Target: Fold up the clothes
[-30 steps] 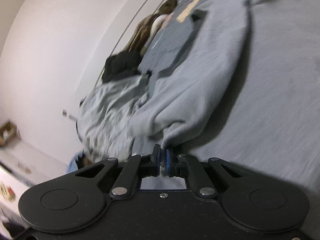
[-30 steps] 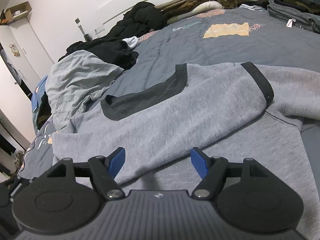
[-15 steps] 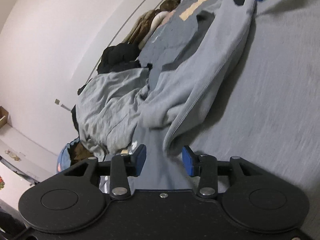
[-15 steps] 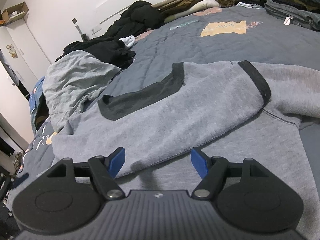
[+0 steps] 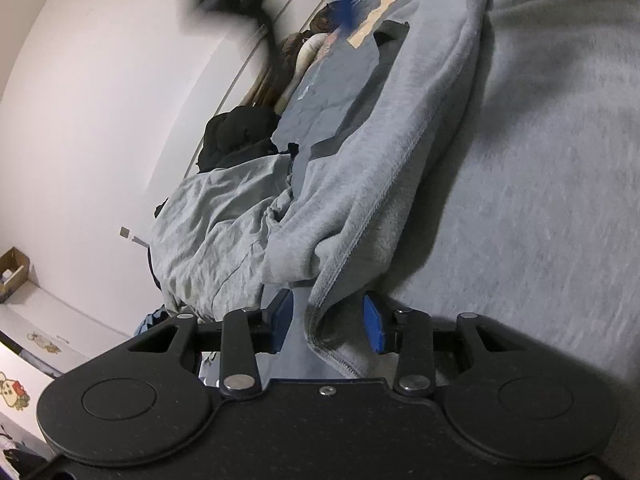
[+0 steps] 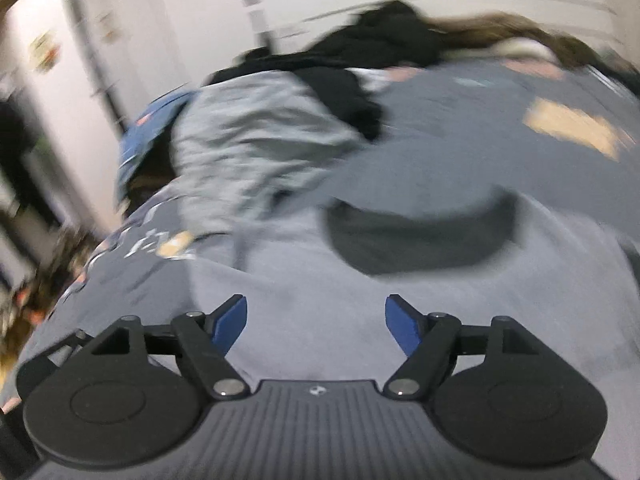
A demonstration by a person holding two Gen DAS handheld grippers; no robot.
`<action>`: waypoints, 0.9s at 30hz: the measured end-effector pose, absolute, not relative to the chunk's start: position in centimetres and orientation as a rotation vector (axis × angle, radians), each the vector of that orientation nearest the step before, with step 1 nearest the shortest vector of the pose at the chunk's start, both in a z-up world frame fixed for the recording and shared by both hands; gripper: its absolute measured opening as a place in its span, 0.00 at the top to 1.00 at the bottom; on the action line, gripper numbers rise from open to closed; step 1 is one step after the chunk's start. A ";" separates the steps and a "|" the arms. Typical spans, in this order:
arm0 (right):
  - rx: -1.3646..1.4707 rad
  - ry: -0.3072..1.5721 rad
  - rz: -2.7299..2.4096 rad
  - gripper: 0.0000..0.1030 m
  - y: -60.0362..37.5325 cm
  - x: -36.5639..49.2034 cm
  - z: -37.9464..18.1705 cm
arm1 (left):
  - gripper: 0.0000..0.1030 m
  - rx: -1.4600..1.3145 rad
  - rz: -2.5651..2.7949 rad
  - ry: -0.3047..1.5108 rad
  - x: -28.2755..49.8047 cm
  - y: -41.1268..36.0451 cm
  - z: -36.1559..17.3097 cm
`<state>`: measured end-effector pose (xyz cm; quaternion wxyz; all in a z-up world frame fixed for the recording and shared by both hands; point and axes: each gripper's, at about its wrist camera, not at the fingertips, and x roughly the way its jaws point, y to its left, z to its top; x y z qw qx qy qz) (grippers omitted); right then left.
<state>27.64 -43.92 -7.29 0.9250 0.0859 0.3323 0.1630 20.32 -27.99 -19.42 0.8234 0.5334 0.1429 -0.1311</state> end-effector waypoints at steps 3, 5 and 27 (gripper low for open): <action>0.067 0.706 0.449 0.25 -39.5 31.1 -6.3 | 0.75 1.121 -0.297 0.319 20.4 -28.0 -19.5; -0.031 0.722 0.493 0.25 -36.8 32.9 -6.2 | 0.78 1.108 -0.308 0.331 20.5 -27.8 -19.5; -0.374 0.907 0.598 0.93 -27.1 39.4 -11.7 | 0.83 1.048 -0.318 0.379 20.7 -27.1 -19.0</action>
